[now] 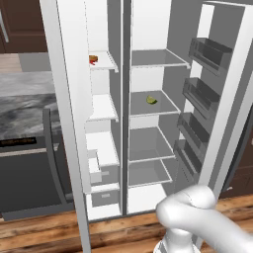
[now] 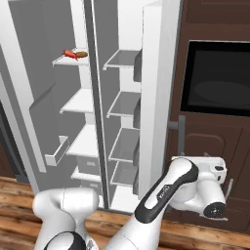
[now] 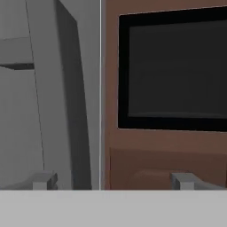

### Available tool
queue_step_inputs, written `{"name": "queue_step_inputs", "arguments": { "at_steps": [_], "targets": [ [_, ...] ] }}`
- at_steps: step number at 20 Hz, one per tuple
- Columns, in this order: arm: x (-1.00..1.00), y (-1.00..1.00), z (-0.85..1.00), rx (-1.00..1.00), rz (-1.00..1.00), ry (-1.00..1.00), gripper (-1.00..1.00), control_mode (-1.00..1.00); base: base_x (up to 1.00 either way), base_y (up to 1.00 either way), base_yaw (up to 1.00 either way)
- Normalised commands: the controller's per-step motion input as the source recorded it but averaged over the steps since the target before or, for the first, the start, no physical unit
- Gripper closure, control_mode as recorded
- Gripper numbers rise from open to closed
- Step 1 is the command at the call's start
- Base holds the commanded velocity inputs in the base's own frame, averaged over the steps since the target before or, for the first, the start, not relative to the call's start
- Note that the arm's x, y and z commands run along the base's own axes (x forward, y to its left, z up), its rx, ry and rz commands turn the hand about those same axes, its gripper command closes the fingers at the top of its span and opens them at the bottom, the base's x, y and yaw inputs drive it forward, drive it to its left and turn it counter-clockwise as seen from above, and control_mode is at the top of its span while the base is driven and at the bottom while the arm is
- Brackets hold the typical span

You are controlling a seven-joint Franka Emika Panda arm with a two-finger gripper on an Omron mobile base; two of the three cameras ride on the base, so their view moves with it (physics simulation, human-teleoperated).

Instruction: There's a fish in the fridge that needs to be moved to the freezer for freezing. Pick up the fish from the fridge, place it on any shelf in the freezer, and close the fridge and freezer doors when done.

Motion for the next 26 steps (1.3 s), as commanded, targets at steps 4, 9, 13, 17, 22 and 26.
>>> {"name": "queue_step_inputs", "arguments": {
  "at_steps": [4, 9, 13, 17, 22, 26],
  "targets": [
    [0.51, 0.04, -0.12, 0.0, 0.09, 0.0, -1.0, -1.0, 0.0, 0.0, 0.0],
    [0.14, 0.4, -0.09, 0.0, 0.08, 0.0, -1.0, -1.0, 0.0, 0.0, 0.0],
    [0.11, 0.63, -0.12, 0.0, 0.07, 0.0, -1.0, -1.0, 0.0, 0.0, 0.0],
    [0.26, 0.86, -0.19, 0.0, 0.11, 0.0, -1.0, -1.0, 0.0, 0.0, 0.0],
    [0.31, 0.81, -0.11, 0.0, 0.2, 0.0, -1.0, -1.0, 0.0, 0.0, 0.0],
    [0.09, 0.75, -0.01, 0.0, 0.29, 0.0, -1.0, -1.0, 0.0, 0.0, 0.0]
  ]
}}
